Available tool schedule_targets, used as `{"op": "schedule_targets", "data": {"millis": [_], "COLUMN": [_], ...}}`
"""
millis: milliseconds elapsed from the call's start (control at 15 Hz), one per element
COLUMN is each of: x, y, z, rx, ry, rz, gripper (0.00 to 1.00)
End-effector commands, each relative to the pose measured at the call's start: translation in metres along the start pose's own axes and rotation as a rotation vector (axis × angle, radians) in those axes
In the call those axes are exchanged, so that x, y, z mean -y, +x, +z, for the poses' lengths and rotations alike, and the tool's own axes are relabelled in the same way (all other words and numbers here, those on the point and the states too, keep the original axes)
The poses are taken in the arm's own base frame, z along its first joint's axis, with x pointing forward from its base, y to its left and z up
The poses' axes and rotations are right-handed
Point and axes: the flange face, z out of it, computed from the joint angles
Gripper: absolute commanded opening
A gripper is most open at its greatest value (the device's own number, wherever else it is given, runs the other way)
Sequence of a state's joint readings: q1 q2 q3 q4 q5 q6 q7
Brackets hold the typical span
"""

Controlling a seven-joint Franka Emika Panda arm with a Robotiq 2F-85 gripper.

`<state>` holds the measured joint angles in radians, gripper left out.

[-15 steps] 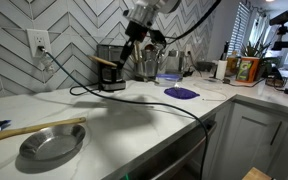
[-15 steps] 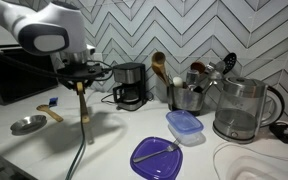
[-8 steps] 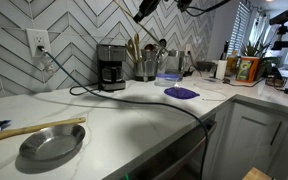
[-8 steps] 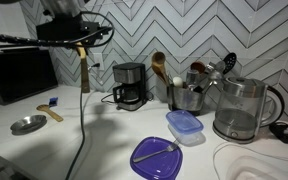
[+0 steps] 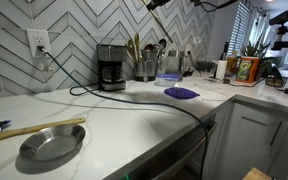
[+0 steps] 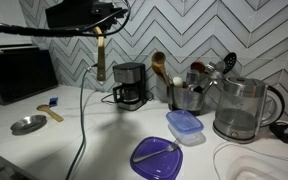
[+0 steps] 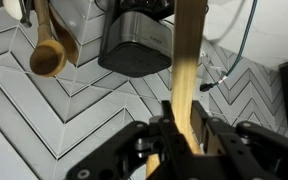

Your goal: Put the wooden spatula in the silver holder

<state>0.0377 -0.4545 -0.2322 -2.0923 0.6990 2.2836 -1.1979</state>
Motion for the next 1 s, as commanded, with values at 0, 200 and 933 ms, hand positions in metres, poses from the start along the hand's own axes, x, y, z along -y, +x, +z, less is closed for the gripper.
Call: {"op": "schedule_targets", "data": {"millis": [0, 200, 933], "x": [0.000, -0.013, -0.171], "y": [0.001, 0.002, 0.030], "z": [0.000, 0.007, 0.044], "rx": [0.001, -0.011, -0.437], "ry": [0.002, -0.038, -0.458], "rz": [-0.001, 0.028, 0.203], "gripper": [0.23, 0.06, 0.06]}}
